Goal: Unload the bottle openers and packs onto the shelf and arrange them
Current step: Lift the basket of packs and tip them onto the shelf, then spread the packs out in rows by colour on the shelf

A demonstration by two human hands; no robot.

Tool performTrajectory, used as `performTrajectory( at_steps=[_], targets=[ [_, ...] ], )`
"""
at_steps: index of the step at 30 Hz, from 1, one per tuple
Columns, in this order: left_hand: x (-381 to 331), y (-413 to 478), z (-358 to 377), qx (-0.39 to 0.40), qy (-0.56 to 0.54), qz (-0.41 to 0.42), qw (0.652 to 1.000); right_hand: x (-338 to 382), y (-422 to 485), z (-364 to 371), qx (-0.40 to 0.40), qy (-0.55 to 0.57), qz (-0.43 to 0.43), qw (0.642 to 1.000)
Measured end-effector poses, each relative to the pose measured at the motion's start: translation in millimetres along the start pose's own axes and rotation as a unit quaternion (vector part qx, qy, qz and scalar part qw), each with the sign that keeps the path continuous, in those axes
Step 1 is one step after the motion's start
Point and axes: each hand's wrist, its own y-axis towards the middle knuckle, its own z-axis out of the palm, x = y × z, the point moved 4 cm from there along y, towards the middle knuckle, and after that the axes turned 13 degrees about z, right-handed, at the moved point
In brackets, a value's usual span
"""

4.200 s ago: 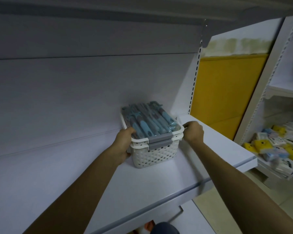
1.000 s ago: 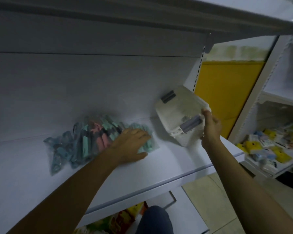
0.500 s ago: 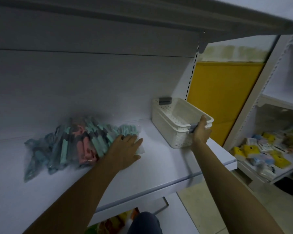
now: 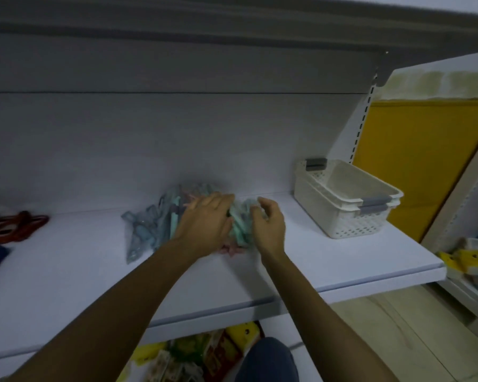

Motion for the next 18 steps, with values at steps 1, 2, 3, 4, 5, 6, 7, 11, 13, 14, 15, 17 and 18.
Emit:
performTrajectory(
  at_steps=[1,2,3,4,5,6,7,11,13,14,15,17,18],
  targets=[
    [9.8,-8.6,-1.0,0.008,-0.007,-0.023,1.0,7.1,3.5,15.1,0.044,-0.056,-0.002,0.997],
    [19.0,-16.1,-0.1,0.023,-0.016,-0.045,0.999,12.1,8.5,29.2,0.083,-0.116,-0.003,0.99],
    [27.1,-23.5,2.3,0.041,-0.032,-0.064,0.997,14.4,13.9,42.2,0.119,-0.176,-0.004,0.977],
    [33.5,-30.0,5.5,0.058,-0.054,-0.078,0.994,14.6,18.8,53.4,0.149,-0.235,-0.006,0.961],
    [37.7,-35.2,8.9,0.07,-0.077,-0.085,0.991,12.6,23.5,62.5,0.169,-0.289,-0.007,0.942],
    [40.1,-39.1,12.4,0.077,-0.094,-0.084,0.989,9.7,28.5,68.5,0.174,-0.335,-0.009,0.926],
    [41.9,-42.6,16.1,0.085,-0.094,-0.073,0.989,7.2,34.3,71.4,0.164,-0.368,-0.012,0.915],
    [48.7,-55.0,31.7,0.102,-0.073,-0.048,0.991,2.7,57.9,64.3,0.127,-0.395,0.009,0.91],
    [53.2,-55.4,32.1,0.086,-0.091,-0.05,0.991,0.3,68.3,53.3,0.147,-0.299,0.085,0.939],
    [54.6,-54.0,29.7,0.081,-0.088,-0.047,0.992,-1.1,71.9,46.4,0.157,-0.232,0.132,0.951],
    [56.3,-50.7,26.5,0.074,-0.079,-0.046,0.993,-2.3,75.0,39.5,0.162,-0.169,0.174,0.957],
    [57.4,-38.1,18.6,0.03,-0.071,-0.046,0.996,-2.8,81.2,28.8,0.164,-0.079,0.226,0.957],
    [55.4,-29.5,14.5,0.001,-0.072,-0.04,0.997,-2.6,84.5,24.8,0.165,-0.06,0.235,0.956]
  ],
)
